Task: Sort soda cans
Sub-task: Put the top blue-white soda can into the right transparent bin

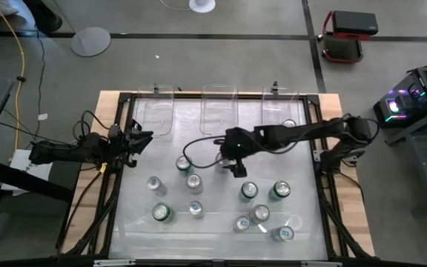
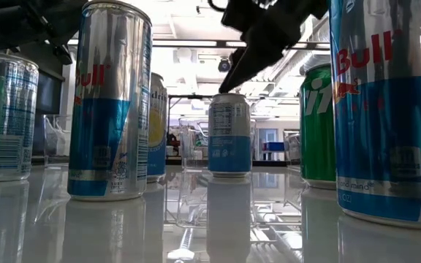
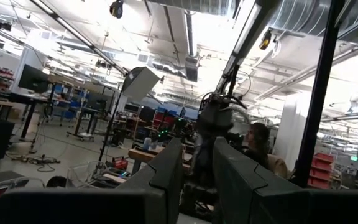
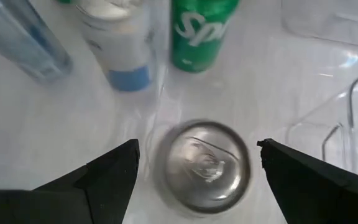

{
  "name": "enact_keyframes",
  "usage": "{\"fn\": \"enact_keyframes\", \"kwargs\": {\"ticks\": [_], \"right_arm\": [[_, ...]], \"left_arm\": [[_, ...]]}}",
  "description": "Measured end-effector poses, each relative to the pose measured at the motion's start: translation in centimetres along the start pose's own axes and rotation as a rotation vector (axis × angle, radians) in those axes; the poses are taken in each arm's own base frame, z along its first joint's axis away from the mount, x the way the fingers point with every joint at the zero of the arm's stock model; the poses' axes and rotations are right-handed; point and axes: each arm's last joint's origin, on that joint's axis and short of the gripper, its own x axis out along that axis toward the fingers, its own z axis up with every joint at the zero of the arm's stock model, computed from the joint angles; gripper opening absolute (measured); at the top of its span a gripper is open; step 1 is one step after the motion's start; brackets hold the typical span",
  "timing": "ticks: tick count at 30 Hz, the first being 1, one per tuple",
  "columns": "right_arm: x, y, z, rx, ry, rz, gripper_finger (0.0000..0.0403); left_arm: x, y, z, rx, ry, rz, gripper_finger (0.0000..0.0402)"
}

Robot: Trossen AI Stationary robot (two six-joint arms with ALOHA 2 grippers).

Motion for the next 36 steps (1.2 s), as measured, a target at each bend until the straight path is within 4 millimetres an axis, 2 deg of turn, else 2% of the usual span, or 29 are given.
{"fn": "enact_keyframes", "kwargs": {"ticks": [10, 15, 22, 27, 32, 36], "right_arm": [[2.3, -0.5, -0.9, -0.014, 0.071, -0.011, 0.0323], [2.7, -0.5, -0.9, 0.022, 0.067, -0.015, 0.0321], [2.6, -0.4, -0.8, 0.101, 0.065, -0.040, 0.0272], [1.1, 0.6, -0.7, 0.216, 0.076, -0.098, 0.0270], [-2.2, 2.5, -0.2, 0.403, 0.060, -0.225, 0.0270], [-4.7, 3.9, -1.4, 0.592, 0.129, -0.361, 0.0270]], "left_arm": [[0.0, 0.0, 0.0, -0.019, 0.001, -0.002, 0.0078], [0.0, 0.0, 0.0, -0.070, 0.001, -0.002, 0.0078], [0.0, 0.0, -0.1, -0.043, 0.014, 0.000, 0.0078], [0.0, 0.1, -0.7, -0.026, 0.069, 0.011, 0.0078], [-0.1, 0.3, -1.5, -0.030, 0.154, 0.029, 0.0078], [-0.2, 0.5, -2.1, -0.006, 0.205, 0.076, 0.0078]]}}
